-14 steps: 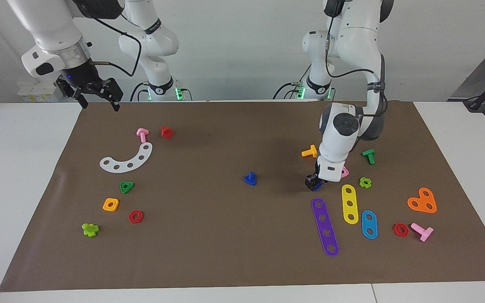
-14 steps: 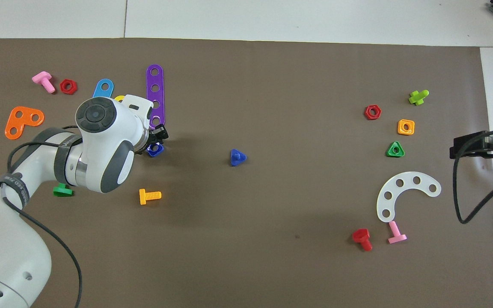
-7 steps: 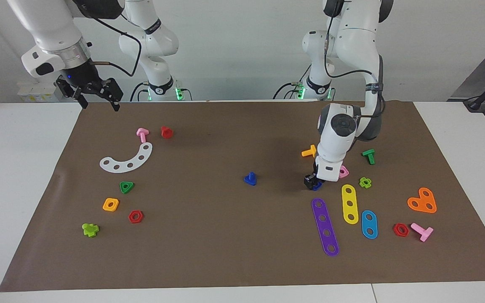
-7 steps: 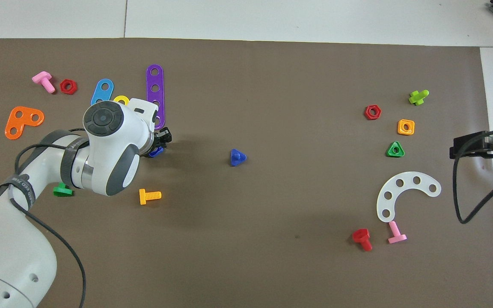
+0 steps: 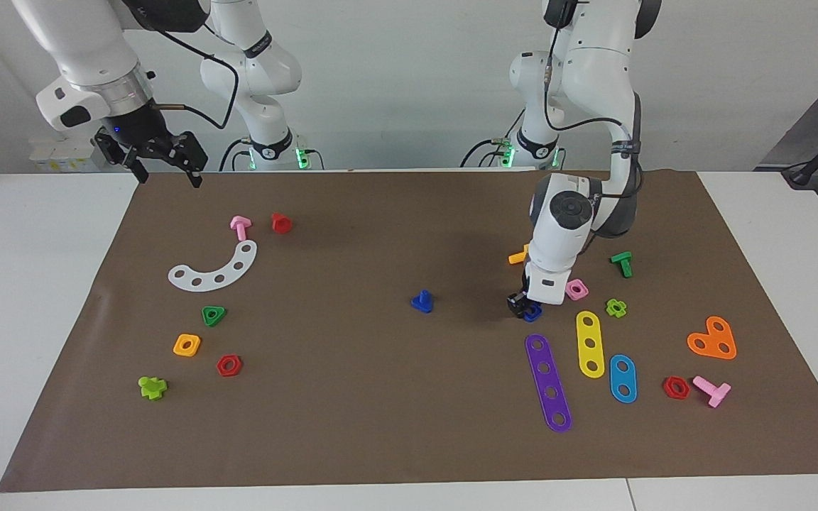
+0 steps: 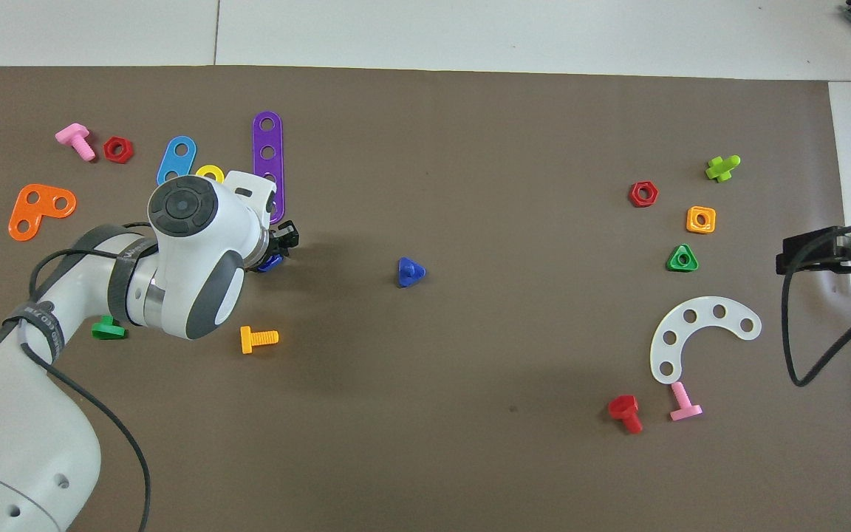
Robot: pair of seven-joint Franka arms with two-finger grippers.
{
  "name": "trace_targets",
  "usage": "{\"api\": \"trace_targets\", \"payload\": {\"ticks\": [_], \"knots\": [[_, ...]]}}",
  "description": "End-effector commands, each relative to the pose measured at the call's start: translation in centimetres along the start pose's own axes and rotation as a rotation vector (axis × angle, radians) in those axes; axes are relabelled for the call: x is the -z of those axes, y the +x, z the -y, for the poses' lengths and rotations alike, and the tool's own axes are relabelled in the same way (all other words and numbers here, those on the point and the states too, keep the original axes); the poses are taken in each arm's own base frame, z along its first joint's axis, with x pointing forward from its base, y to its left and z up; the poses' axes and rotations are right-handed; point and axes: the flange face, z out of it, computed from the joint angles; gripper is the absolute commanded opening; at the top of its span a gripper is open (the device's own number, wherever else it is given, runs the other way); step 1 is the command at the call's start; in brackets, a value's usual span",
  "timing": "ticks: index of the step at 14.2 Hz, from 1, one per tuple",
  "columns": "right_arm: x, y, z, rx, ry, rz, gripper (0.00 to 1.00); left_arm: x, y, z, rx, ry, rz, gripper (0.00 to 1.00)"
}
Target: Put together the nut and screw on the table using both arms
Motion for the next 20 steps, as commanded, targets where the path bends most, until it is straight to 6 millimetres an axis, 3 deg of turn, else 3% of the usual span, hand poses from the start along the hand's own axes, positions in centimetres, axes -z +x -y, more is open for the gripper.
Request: {"api": "trace_targets", "payload": {"ticks": [1, 6, 10, 15, 17, 20], "knots": [[0.0, -0.3, -0.1, 0.019, -0.005, 0.006, 1.00, 0.0, -0.7, 0.5, -0.004, 0.021, -0.014, 0.43], [0.1, -0.3, -0.2, 0.012, 0.002, 0.007, 1.00, 1.8, 0.5, -0.6, -0.050, 0.027, -0.055, 0.22], [0.1, -0.3, -0.1, 0.018, 0.004, 0.008, 1.00, 6.9, 0.6, -7.1, -0.109, 0.011, -0.075, 0.22], [0.0, -0.3, -0.1, 0.018, 0.004, 0.011, 1.00, 10.1, -3.1, -14.5, -0.187, -0.059, -0.063, 0.22], [0.1, -0.3, -0.2, 0.016, 0.004, 0.010, 1.00, 10.3, -4.7, -17.3, -0.227, -0.050, -0.040, 0.22], [0.1, -0.3, -0.1, 0.018, 0.004, 0.010, 1.00, 10.1, -7.2, -19.6, -0.279, -0.072, -0.025, 0.22]]}}
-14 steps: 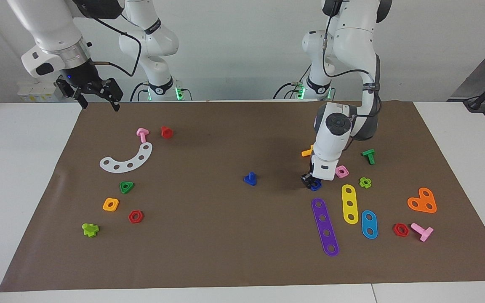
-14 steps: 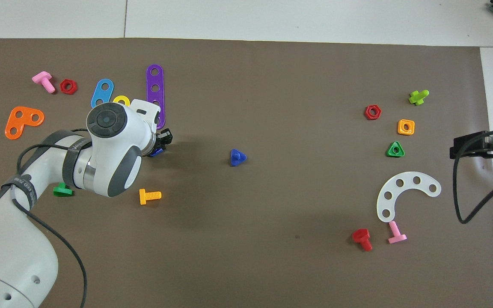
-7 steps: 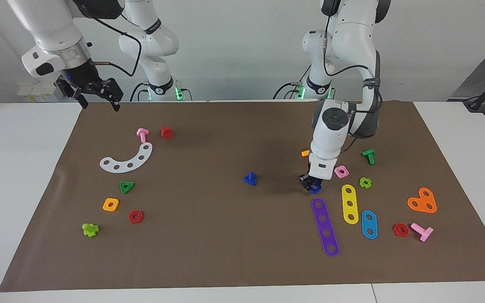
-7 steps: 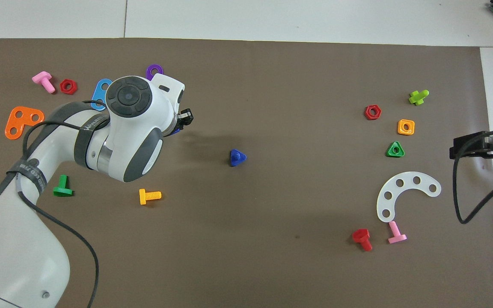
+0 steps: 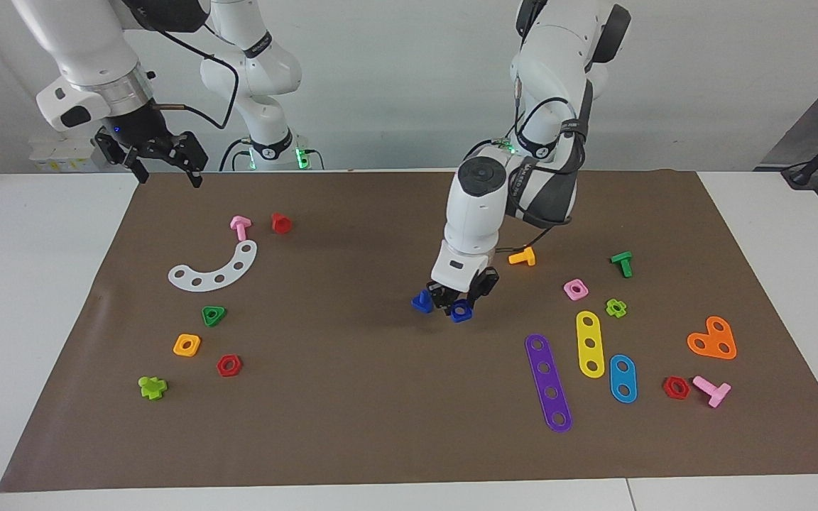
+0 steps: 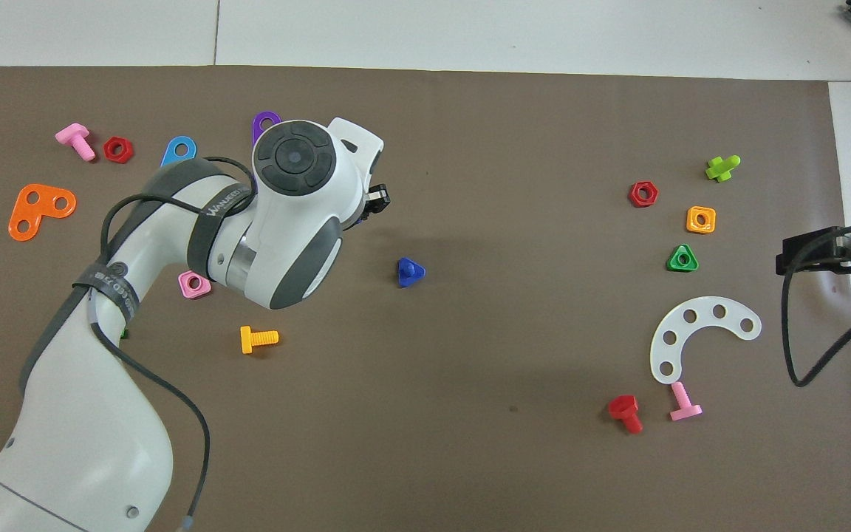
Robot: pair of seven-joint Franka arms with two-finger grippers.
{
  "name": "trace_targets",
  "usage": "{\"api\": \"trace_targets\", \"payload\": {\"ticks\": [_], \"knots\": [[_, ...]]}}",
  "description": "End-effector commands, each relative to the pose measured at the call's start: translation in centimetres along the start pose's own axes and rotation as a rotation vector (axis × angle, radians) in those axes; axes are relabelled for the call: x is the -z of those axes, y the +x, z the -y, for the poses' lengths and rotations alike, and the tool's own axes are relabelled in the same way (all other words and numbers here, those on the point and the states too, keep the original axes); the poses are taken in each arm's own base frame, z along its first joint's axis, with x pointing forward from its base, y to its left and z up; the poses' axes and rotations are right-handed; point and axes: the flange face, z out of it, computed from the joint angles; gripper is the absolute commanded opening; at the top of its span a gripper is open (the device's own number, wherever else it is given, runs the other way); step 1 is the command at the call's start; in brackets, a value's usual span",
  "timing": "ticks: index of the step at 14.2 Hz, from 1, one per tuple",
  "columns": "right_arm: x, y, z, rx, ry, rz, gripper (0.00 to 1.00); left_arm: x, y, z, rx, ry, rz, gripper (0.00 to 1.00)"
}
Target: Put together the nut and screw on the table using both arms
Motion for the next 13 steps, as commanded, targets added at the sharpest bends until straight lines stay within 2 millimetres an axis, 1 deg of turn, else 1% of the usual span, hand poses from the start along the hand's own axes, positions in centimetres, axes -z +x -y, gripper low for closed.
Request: {"api": "trace_targets", "payload": {"ticks": [1, 4, 6, 9, 10, 13], "knots": [[0.1, -0.3, -0.2, 0.016, 0.004, 0.007, 1.00, -0.4, -0.5, -2.4, -0.025, -0.014, 0.030, 0.22], [0.1, -0.3, -0.1, 0.018, 0.004, 0.007, 1.00, -0.9, -1.5, -3.1, -0.068, -0.006, 0.043, 0.22], [0.1, -0.3, -0.1, 0.018, 0.004, 0.007, 1.00, -1.9, -2.3, -2.9, -0.109, 0.016, 0.067, 0.22], [0.1, -0.3, -0.2, 0.016, 0.004, 0.007, 1.00, -1.9, -2.8, -2.8, -0.145, 0.037, 0.099, 0.22], [0.1, -0.3, -0.2, 0.016, 0.004, 0.007, 1.00, -1.9, -3.3, -3.1, -0.154, 0.033, 0.106, 0.22], [0.1, -0.3, -0.2, 0.016, 0.004, 0.007, 1.00, -2.4, -4.1, -3.2, -0.165, 0.034, 0.122, 0.22]]}}
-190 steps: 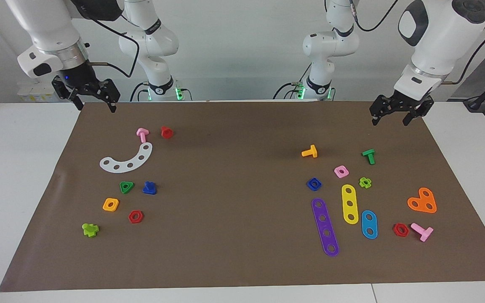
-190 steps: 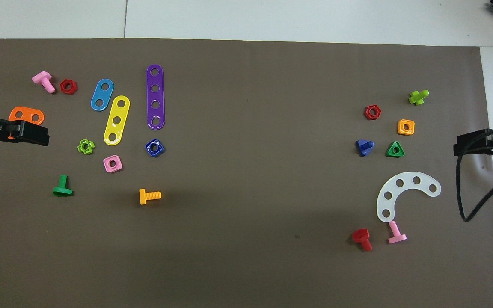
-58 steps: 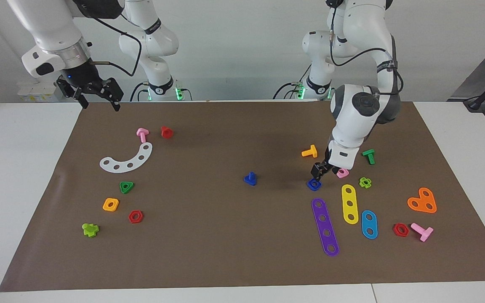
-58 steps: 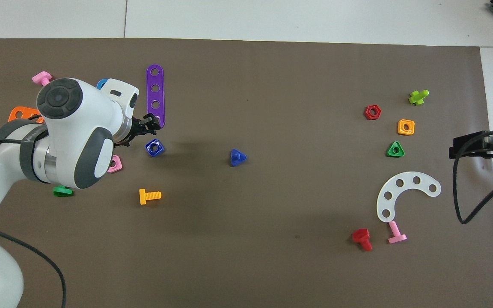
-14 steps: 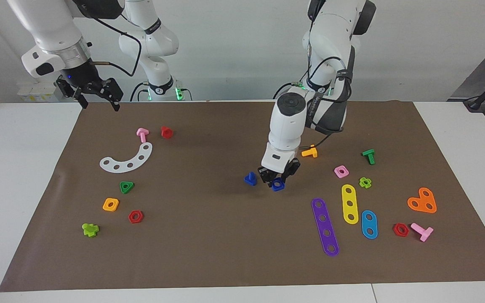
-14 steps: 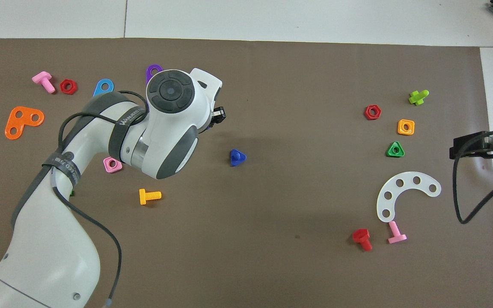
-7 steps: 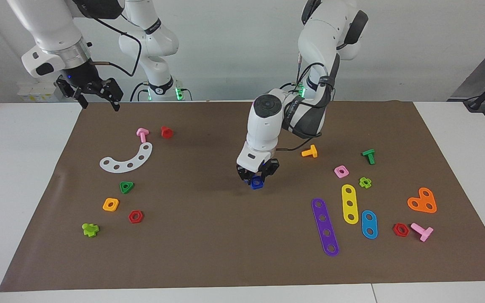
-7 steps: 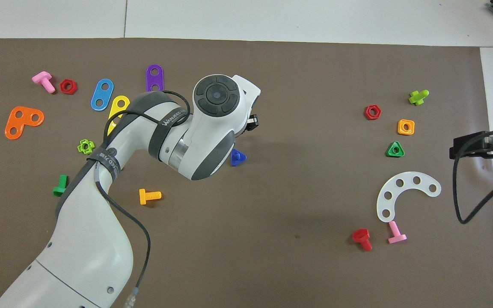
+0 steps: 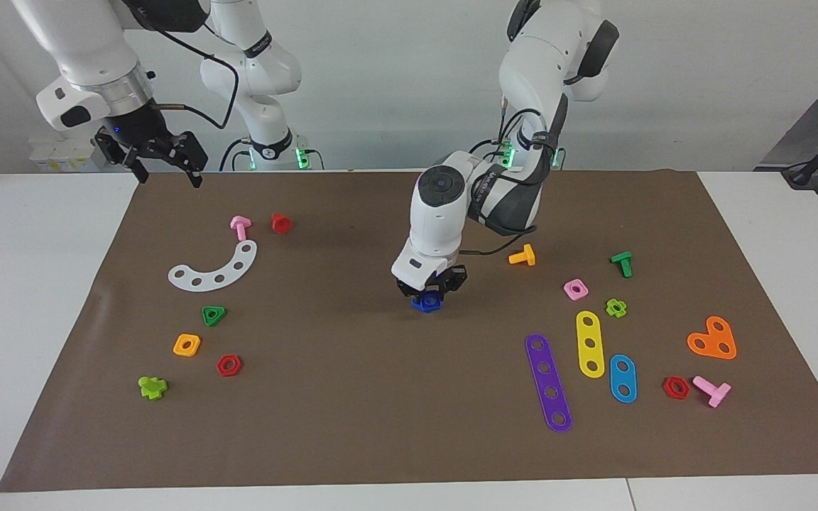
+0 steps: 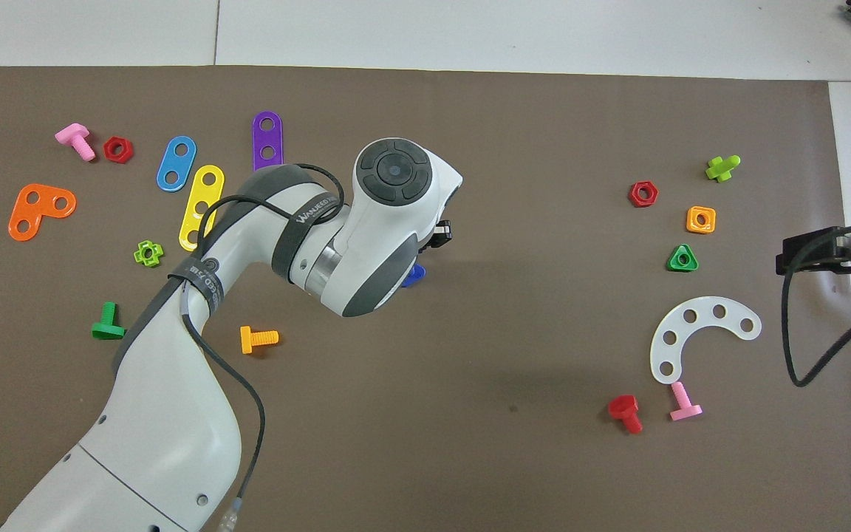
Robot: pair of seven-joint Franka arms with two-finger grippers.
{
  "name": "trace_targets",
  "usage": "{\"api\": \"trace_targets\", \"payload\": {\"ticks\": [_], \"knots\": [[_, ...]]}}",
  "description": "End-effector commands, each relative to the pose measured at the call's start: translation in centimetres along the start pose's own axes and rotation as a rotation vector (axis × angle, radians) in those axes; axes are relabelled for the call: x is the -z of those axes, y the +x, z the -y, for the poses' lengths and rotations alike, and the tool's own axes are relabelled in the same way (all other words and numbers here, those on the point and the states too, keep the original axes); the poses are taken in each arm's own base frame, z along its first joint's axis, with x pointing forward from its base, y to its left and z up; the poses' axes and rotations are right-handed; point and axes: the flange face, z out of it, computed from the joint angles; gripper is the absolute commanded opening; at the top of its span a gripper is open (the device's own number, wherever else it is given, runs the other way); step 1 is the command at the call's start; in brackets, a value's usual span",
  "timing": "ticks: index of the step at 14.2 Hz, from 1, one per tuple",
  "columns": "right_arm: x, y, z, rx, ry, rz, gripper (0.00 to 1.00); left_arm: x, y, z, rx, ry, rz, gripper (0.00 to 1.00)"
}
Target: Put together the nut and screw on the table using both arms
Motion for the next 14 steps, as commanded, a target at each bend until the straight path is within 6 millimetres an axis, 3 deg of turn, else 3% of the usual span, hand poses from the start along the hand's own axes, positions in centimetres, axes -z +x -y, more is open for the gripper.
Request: {"api": "trace_targets", "payload": {"ticks": [1, 14], "knots": [[0.1, -0.3, -0.2, 0.016, 0.004, 0.009, 1.00, -0.5, -0.9, -0.4, -0.025, -0.001, 0.028, 0.22], [0.1, -0.3, -0.2, 0.016, 0.004, 0.007, 1.00, -2.8, -2.8, 0.1, -0.037, 0.001, 0.037, 0.22]]}}
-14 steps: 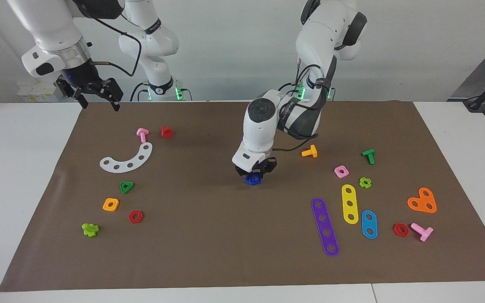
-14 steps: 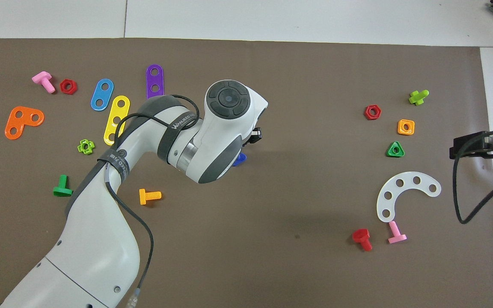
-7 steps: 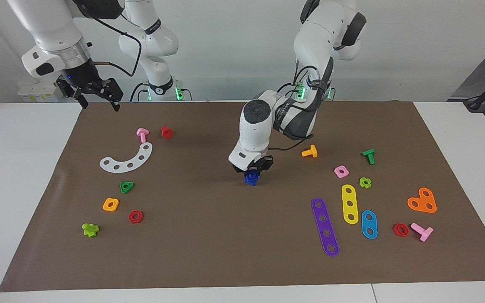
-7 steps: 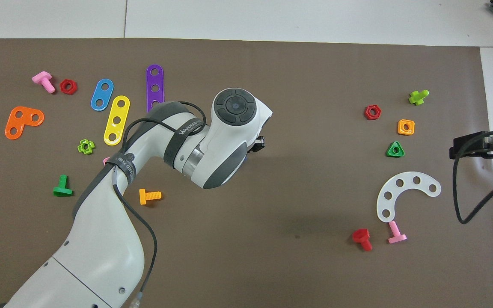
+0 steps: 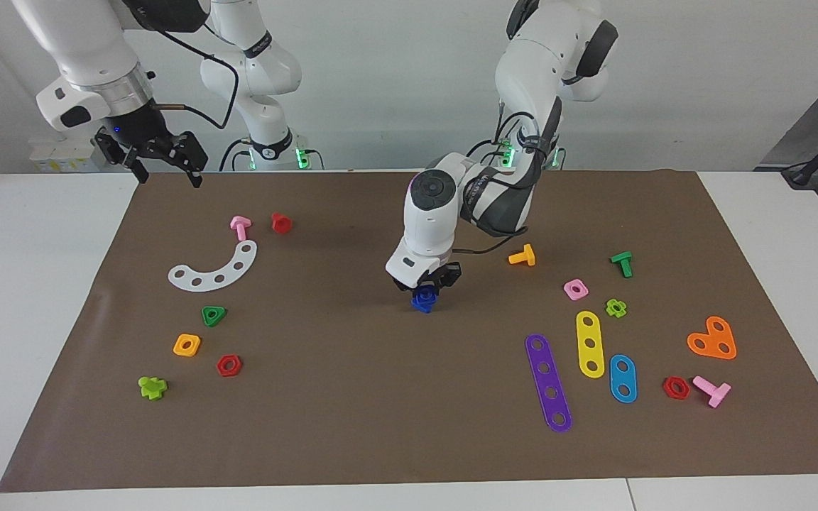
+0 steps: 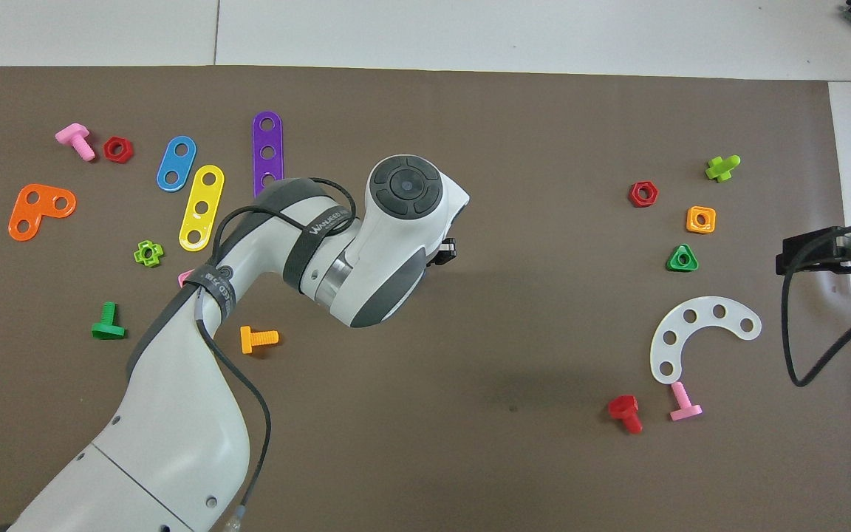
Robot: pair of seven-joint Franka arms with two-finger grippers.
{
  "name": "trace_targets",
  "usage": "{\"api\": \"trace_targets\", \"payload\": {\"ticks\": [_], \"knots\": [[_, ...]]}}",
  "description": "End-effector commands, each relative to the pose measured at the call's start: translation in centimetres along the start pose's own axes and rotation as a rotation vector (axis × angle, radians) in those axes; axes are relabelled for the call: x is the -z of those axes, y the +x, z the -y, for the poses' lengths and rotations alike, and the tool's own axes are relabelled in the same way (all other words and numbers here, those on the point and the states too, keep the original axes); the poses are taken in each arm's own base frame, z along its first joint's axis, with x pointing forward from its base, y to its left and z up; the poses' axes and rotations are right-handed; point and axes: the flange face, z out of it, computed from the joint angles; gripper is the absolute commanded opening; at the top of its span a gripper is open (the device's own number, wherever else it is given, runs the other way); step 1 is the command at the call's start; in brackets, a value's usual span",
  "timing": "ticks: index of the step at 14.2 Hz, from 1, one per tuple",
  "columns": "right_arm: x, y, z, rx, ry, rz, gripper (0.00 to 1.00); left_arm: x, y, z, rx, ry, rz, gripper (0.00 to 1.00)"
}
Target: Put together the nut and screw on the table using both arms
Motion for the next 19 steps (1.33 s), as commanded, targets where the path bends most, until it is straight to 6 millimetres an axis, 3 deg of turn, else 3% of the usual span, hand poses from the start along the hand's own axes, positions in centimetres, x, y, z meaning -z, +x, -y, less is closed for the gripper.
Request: {"api": "trace_targets", "payload": {"ticks": [1, 10, 19], "knots": [[0.1, -0.3, -0.1, 0.018, 0.004, 0.007, 1.00, -1.3, -1.4, 0.4, -0.013, -0.019, -0.003, 0.22], [0.1, -0.3, -0.2, 0.016, 0.004, 0.007, 1.00, -1.0, -0.8, 0.8, -0.004, -0.037, -0.026, 0.22], [0.1, -0.3, -0.2, 0.016, 0.004, 0.009, 1.00, 0.8, 0.2, 1.3, 0.041, -0.057, 0.029, 0.22]]}}
